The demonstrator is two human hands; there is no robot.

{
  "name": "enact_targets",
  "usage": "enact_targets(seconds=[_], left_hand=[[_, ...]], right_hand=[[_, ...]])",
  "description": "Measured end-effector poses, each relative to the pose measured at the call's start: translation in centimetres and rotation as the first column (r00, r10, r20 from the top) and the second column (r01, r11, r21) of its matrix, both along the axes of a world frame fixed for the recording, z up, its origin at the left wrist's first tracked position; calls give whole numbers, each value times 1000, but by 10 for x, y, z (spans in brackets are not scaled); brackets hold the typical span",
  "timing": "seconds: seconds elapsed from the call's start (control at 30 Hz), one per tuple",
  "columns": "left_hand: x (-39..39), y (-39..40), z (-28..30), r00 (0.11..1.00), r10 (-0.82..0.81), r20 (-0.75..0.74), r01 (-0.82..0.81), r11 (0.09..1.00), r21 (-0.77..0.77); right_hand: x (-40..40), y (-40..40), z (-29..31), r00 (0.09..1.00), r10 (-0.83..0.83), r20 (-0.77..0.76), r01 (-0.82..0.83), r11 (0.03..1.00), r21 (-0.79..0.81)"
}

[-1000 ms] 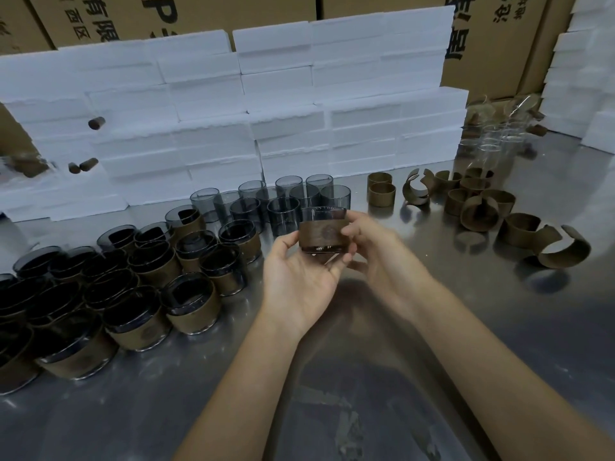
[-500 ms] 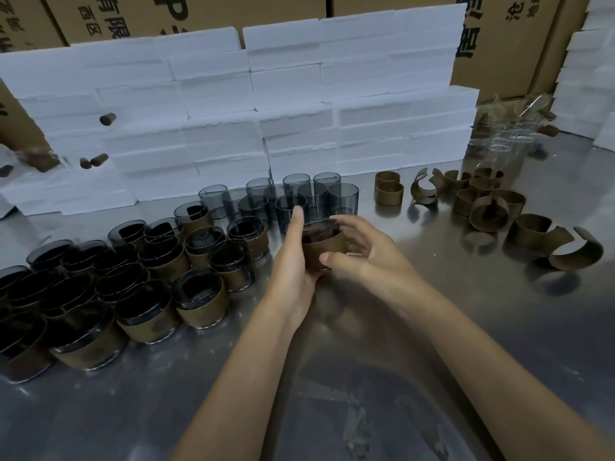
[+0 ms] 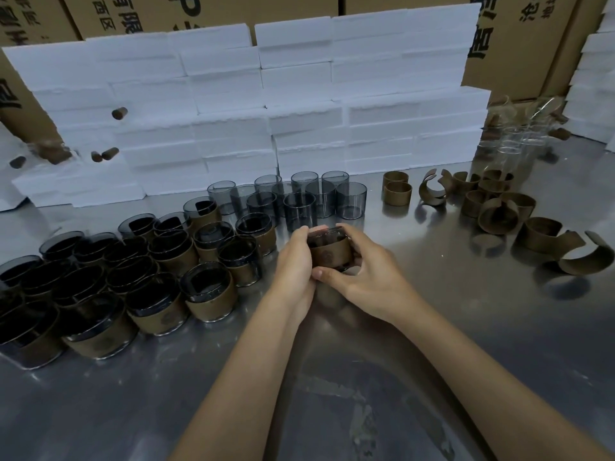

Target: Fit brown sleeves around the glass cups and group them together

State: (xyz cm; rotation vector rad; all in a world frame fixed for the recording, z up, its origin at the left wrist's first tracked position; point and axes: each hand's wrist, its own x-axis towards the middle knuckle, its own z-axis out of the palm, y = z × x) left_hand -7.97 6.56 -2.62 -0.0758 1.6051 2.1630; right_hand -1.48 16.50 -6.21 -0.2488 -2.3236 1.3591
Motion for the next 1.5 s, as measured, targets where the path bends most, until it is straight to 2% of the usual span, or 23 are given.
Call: enact_targets(seconds=[0.13, 0.3, 0.47, 0.57, 0.63, 0.7, 0.77, 0.83, 0.93, 1.0, 1.07, 1.17, 1.4, 1.5], left_hand=[[0, -1, -1, 1000, -14, -24, 14, 1000, 13], [-2, -3, -1, 990, -135, -35, 139, 980, 146], [-11, -11, -9, 966, -156, -206, 158, 987, -6], [-14, -19, -7, 954, -143, -264, 146, 989, -10], [-13, -20, -5, 935, -134, -329, 124, 991, -50], [-9, -19, -6, 878, -180, -444, 94, 974, -208], [-6, -17, -11, 752, -292, -592, 26, 910, -415], [-3, -15, -16, 596, -400, -696, -117, 815, -568], [-2, -19, -17, 441, -476, -760, -378, 670, -639], [-3, -22, -16, 386, -512, -768, -517, 569, -639], [-8, -28, -16, 395, -533, -749, -593, 475, -651], [-18, -38, -15, 454, -537, -711, -628, 373, -683], [-26, -42, -17, 544, -484, -685, -654, 266, -708], [-29, -44, -18, 584, -441, -681, -682, 189, -707]], right_hand=[[0, 1, 0, 1000, 9, -5, -9, 999, -49], [-3, 10, 5, 999, -9, -45, -2, 972, -235], [-3, 16, 5, 997, -16, -73, -8, 951, -310], [-4, 17, 6, 997, -9, -76, -16, 946, -323], [-3, 15, 5, 999, -4, -44, -7, 966, -258], [-1, 11, 3, 1000, -4, -13, 2, 994, -109], [-1, 7, -1, 1000, 19, 15, -19, 1000, 14], [-2, 6, -4, 999, 37, 36, -38, 998, 46], [-4, 11, -6, 995, 49, 81, -51, 999, 20], [-4, 15, -9, 993, 22, 116, -25, 999, 22], [-6, 19, -12, 992, -14, 125, 11, 1000, 26], [-9, 24, -17, 990, -69, 124, 64, 997, 47], [-9, 26, -16, 985, -117, 128, 114, 993, 30], [-8, 23, -17, 984, -127, 123, 115, 988, 101]])
